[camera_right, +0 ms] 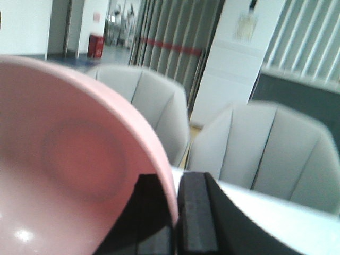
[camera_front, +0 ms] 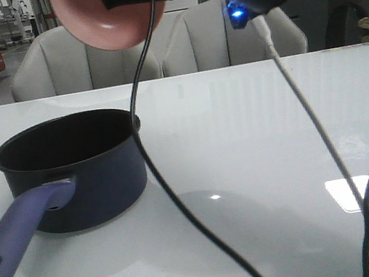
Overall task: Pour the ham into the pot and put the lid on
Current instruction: 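Carry the empty bowl back and set it on the table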
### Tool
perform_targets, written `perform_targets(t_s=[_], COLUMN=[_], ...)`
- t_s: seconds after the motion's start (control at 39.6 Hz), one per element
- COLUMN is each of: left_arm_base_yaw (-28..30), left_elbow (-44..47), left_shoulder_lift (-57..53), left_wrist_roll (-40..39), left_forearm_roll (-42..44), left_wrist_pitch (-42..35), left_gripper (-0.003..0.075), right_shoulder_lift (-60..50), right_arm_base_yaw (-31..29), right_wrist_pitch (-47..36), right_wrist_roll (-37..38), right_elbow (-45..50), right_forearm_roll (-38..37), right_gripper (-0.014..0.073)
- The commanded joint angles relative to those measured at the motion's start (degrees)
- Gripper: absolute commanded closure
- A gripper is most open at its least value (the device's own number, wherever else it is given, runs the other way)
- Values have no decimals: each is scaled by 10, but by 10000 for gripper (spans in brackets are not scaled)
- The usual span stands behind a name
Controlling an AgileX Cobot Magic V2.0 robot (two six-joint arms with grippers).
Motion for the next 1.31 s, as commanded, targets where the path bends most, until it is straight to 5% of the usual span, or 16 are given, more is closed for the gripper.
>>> perform_targets(t_s=[0.0,0.33,0.66,1.29], left_arm_base_yaw=[-5,-5,-5,-5], left_elbow=[-16,-16,-16,-16], left_shoulder_lift=[2,2,2,2], left_wrist_roll=[-1,-1,-1,-1], left_forearm_roll=[-2,-2,-2,-2], left_wrist_pitch=[-39,-40,-49,-49], left_gripper=[290,290,290,290], right_shoulder_lift=[-73,-171,-208,-143], right_arm_base_yaw=[-33,-220,-367,-410], right_wrist_pitch=[91,494,738,992], right_wrist_roll=[2,-2,-2,114], right_elbow=[-13,-13,-13,-13], right_forearm_roll=[44,65,-18,-158], right_gripper=[451,451,451,450])
